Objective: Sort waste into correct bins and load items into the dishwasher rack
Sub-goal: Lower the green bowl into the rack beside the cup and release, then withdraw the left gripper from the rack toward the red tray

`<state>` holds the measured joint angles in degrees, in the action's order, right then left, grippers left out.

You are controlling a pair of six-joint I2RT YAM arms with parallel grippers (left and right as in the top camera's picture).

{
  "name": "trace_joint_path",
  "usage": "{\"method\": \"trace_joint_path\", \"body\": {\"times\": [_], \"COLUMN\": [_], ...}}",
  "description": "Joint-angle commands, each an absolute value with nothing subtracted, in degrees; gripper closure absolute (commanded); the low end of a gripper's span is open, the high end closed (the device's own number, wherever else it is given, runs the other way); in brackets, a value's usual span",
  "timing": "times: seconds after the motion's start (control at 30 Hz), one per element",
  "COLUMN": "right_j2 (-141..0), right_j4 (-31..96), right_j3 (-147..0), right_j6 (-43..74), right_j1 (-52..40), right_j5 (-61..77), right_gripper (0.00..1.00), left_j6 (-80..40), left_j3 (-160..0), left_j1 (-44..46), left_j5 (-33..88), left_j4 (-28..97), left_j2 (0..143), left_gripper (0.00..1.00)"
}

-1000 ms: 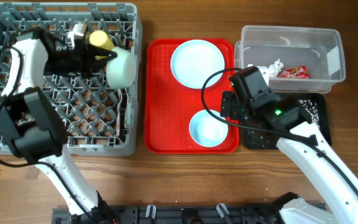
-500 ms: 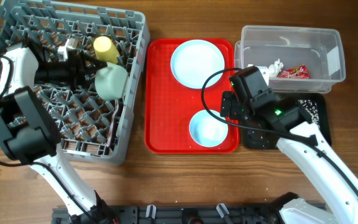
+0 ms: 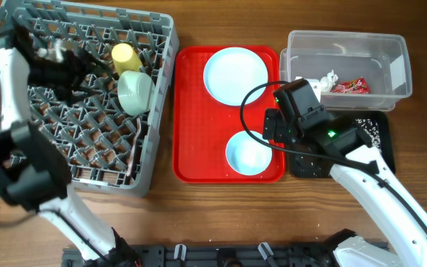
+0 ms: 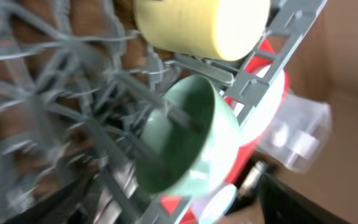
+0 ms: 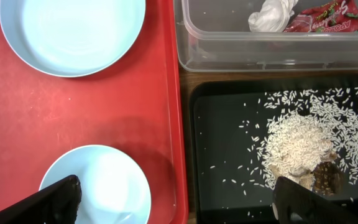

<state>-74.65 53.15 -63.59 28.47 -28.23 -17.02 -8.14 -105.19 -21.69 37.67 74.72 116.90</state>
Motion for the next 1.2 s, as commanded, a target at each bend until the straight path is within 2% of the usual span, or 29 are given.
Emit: {"method": "trace_joint_path", "body": {"times": [0.0, 0.03, 0.07, 0.13, 0.23, 0.47, 0.63, 0.73, 0.87, 0.97, 1.07, 1.17], "right_j2": [-74.67, -74.67, -74.67, -74.67, -74.67, -74.67, -74.67, -74.67, -74.67, -74.67, -74.67, -74.67], "right_j4": [53.15, 53.15, 53.12, 53.15, 53.15, 53.12, 53.15, 53.15, 53.15, 53.15, 53.15, 53.15], "right_j3": [-64.18, -64.18, -64.18, -64.18, -64.18, -64.18, -64.18, -64.18, -64.18, -64.18, -64.18, -64.18], "right_j6": [28.51, 28.51, 28.51, 28.51, 28.51, 28.51, 28.51, 28.51, 28.51, 28.51, 28.51, 28.51], "right_j1": [-28.1, -28.1, -28.1, -28.1, -28.1, -28.1, -28.1, -28.1, -28.1, -28.1, -28.1, -28.1], "right_j5": [-18.35, -18.35, -18.35, -18.35, -18.35, -18.35, -18.35, -18.35, -18.35, -18.35, -18.35, -18.35], "right_gripper": [0.0, 0.0, 0.0, 0.0, 0.0, 0.0, 0.0, 0.0, 0.0, 0.0, 0.0, 0.0], "left_j6": [-12.47, -12.56, -13.45, -15.77, -15.92, -15.94, -15.42, -15.53, -20.03, -22.98, -26.48, -25.91], "left_j3": [-106.74, -106.74, -106.74, -106.74, -106.41, -97.14, -94.72, -94.72, -94.74, -94.74, -94.78, -94.83], "left_j1": [-19.18, -17.5, -15.86, -12.32, -7.05, -0.47, 2.66, 3.7, 2.68, 0.93, -1.26, -1.17], "left_j5": [29.52, 27.24, 24.21, 17.19, 13.19, 13.56, 18.31, 12.25, -4.62, -12.14, -14.59, -9.45], "left_j4": [76.66, 77.93, 78.89, 80.03, 78.52, 69.23, 64.55, 63.37, 64.1, 65.43, 66.43, 67.24], "left_j2": [102.45, 99.33, 97.3, 94.91, 95.18, 102.76, 109.16, 110.41, 110.19, 110.21, 110.13, 108.64], "left_gripper": [0.62, 0.74, 0.79, 0.8, 0.95, 0.96, 0.96, 0.96, 0.96, 0.96, 0.96, 0.96]}}
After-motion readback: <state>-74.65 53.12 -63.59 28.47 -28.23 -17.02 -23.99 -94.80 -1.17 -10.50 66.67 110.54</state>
